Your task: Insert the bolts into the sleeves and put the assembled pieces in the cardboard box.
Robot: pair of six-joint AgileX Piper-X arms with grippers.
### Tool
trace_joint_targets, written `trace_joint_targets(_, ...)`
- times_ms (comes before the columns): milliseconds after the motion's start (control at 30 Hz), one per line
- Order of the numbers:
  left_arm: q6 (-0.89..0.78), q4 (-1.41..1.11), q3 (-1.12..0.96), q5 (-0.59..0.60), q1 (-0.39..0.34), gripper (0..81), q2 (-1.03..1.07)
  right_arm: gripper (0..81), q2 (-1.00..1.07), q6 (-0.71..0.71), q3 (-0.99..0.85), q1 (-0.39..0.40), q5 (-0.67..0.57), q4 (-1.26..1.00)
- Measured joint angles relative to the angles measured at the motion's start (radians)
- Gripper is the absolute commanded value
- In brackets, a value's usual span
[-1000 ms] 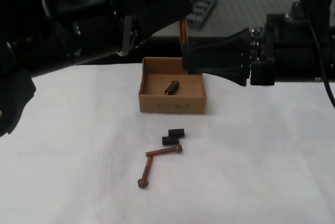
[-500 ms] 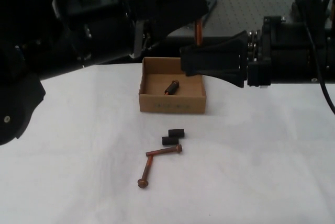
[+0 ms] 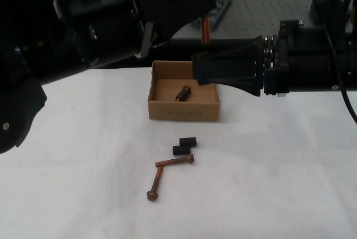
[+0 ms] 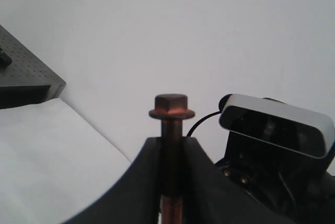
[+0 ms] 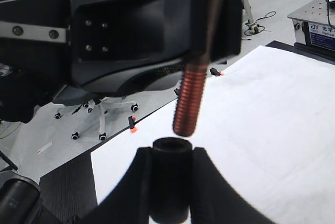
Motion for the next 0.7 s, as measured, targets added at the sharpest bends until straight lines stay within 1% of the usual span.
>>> trace_joint_targets(300, 0.012, 0.004, 0.0, -0.006, 0.0, 0.6, 0.0, 1.9, 0.0, 0.0, 0.0, 0.0, 0.003, 0.004)
trace_joint_targets(533, 0.012, 0.008, 0.0, -0.006, 0.0, 0.6, 0.0, 1.9, 0.0, 0.0, 0.0, -0.028, 0.009, 0.004)
trace_joint_targets(700, 0.015, 0.008, 0.0, -0.006, 0.0, 0.6, 0.0, 1.9, 0.0, 0.0, 0.0, -0.028, 0.008, 0.004)
